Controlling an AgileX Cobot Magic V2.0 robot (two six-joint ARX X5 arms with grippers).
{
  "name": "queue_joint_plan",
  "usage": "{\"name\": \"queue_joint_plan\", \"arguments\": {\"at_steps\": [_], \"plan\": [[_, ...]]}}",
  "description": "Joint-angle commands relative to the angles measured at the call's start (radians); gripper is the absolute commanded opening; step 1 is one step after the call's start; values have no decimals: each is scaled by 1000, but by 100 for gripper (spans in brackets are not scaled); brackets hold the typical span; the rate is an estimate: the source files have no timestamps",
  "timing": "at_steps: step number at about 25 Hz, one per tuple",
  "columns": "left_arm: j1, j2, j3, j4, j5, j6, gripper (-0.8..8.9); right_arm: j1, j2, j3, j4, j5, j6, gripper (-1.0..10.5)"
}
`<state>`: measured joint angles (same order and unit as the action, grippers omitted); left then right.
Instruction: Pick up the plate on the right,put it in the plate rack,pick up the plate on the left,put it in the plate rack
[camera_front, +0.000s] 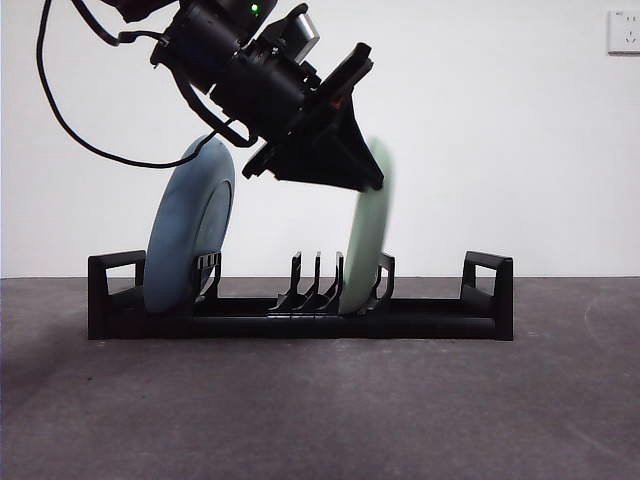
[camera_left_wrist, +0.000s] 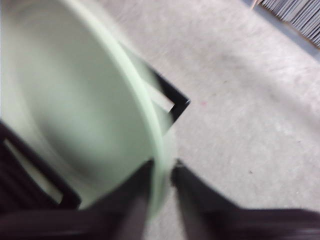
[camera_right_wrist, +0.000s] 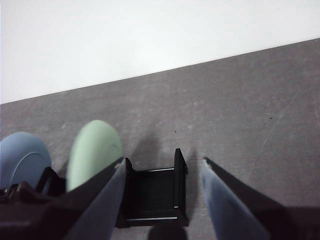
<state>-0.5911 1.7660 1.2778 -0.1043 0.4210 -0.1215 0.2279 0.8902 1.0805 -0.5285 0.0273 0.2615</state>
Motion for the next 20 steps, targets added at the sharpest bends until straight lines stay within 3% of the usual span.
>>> {"name": "queue_joint_plan", "arguments": {"at_steps": [1,9,10,12,13,20], "plan": [[-4,5,0,3,3,18,284,0,2,2,8,2,-8,252],[-19,-112,0,-93,29,49,270,2,16,2,-39,-5,-18,236],[-19,-148,0,-117,28,77,197,2,21,2,-48,-19,-44,155],[-18,-210,0,-168,24,138,-37,3,27,2,-57,-45,-85,-28],[-18,-250,0,-200,12,162,-8,2,30,2,-57,-56,-103,-8],[11,-499,0,-369,-275,267,-6,3,31,2,-56,-55,-153,-8]]}}
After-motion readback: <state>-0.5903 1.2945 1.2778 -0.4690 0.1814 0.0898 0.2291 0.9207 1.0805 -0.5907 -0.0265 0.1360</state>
